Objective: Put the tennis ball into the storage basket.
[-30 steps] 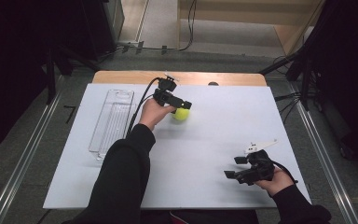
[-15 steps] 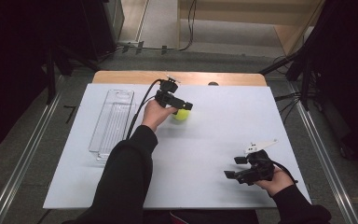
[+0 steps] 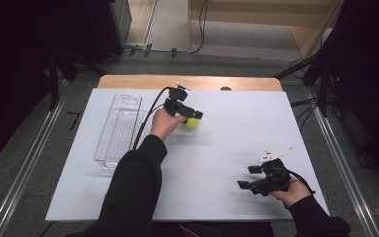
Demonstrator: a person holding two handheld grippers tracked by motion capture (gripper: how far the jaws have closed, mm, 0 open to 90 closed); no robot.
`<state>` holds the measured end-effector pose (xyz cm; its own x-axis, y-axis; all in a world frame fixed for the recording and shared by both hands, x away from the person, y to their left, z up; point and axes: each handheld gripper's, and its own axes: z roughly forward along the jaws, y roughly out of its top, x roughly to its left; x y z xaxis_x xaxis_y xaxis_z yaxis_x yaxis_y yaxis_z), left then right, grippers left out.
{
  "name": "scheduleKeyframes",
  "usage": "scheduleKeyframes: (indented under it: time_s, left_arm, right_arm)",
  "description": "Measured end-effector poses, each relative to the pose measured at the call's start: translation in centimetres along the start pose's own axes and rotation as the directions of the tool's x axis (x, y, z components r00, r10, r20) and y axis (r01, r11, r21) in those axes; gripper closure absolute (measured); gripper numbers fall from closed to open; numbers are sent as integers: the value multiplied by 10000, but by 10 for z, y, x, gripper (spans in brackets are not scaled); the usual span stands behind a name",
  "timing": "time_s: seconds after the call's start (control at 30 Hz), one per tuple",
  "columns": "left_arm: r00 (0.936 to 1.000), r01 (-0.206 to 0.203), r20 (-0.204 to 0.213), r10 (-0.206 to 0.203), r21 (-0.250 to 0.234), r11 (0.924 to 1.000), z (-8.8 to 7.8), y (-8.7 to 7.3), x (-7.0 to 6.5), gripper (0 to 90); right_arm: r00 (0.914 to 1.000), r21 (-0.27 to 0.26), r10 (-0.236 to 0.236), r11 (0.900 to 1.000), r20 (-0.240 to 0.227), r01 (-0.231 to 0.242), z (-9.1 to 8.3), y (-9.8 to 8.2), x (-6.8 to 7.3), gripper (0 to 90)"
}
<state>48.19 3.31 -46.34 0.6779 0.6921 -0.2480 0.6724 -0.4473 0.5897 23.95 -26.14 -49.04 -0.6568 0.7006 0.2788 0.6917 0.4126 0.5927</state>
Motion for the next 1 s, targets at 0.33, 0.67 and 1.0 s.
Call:
scheduleKeyframes:
  time_s: [0.33,0.67,1.0]
  left_arm:
    - [9997,-228,-69,231,385,9990,11,-6,-3,11]
    - [9995,-266,-154,274,458,9986,19,-12,-4,11]
    - [9992,-287,-270,302,551,9981,26,-17,-4,15]
  right_arm:
    - [10000,20,9,10000,12,-9,0,0,0,216]
    - [10000,59,14,10000,6,-14,0,0,1,217]
    - [10000,54,6,10000,16,-6,0,0,0,217]
